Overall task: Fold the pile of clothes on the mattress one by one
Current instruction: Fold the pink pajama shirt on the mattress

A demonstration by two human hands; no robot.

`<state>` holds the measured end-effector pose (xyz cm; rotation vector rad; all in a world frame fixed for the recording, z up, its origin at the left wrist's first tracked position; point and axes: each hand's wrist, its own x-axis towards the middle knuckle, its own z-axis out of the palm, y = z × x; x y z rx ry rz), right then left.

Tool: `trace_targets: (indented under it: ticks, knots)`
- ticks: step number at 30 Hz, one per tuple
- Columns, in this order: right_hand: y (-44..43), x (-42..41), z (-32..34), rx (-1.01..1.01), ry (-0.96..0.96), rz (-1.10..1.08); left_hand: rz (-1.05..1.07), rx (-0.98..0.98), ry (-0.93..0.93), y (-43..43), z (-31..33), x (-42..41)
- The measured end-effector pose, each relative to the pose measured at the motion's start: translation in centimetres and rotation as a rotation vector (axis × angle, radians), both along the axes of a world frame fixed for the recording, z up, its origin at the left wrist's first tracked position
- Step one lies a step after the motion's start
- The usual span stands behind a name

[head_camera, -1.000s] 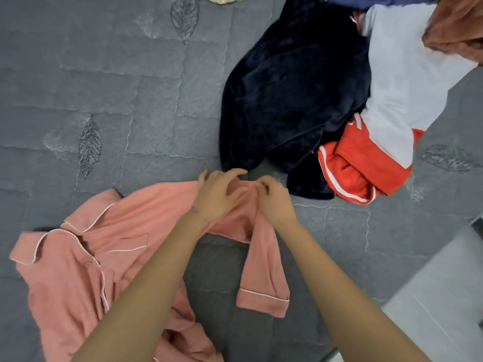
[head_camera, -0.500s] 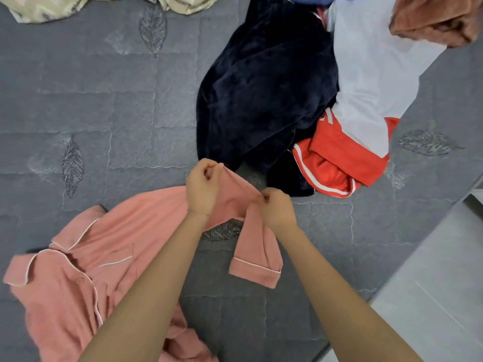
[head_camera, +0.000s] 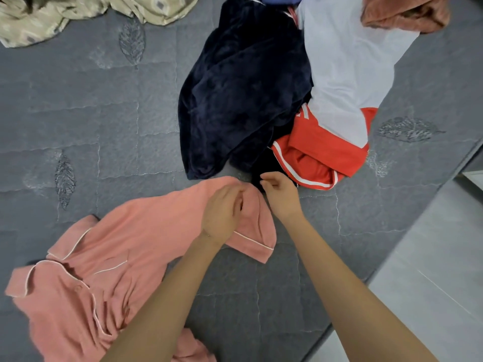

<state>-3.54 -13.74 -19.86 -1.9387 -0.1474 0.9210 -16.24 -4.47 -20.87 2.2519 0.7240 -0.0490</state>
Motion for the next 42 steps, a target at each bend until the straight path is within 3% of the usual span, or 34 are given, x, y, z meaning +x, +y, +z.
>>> trace_targets:
  ticks: [3,7,12,14,16,20,24,35,37,42]
  knots:
    - [-1.8,0.1,-0.1,-0.041,-0.003,-0.005,0.022,-0.077,0.047,-0.1,0.2,0.8]
    - [-3.7,-0.5,0.1,-0.06,0.017,0.036,-0.133,0.135,0.064,-0.4,0.2,1.3]
    - [-4.6,-1.4,1.3,-0.03,0.018,0.139,-0.073,0.19,-0.054,-1.0,1.3,2.8]
    - [-4.8,-1.5,1.8,-0.033,0.046,0.184,0.012,0.136,-0.125,-1.4,2.3,4.0]
    - [-4.8,-1.5,2.1,-0.051,0.057,0.2,0.146,-0.062,-0.138,-2.0,3.4,5.4]
    - [-4.8,-0.8,2.2,-0.15,-0.179,0.178,0.246,-0.242,-0.153,-2.8,4.7,8.1]
    - [-4.9,0.6,2.6,-0.201,-0.303,0.103,0.242,-0.268,-0.145,-3.3,5.4,9.8]
    - [-6.1,2.5,3.9,-0.054,-0.152,-0.021,0.286,-0.327,-0.115,-2.8,5.2,10.3]
    - [-6.1,2.6,4.2,-0.029,-0.124,0.044,0.292,-0.312,-0.113,-2.8,5.1,10.5]
    - [-5.7,2.0,3.6,-0.18,-0.186,0.174,0.306,-0.28,-0.154,-2.8,5.0,10.6]
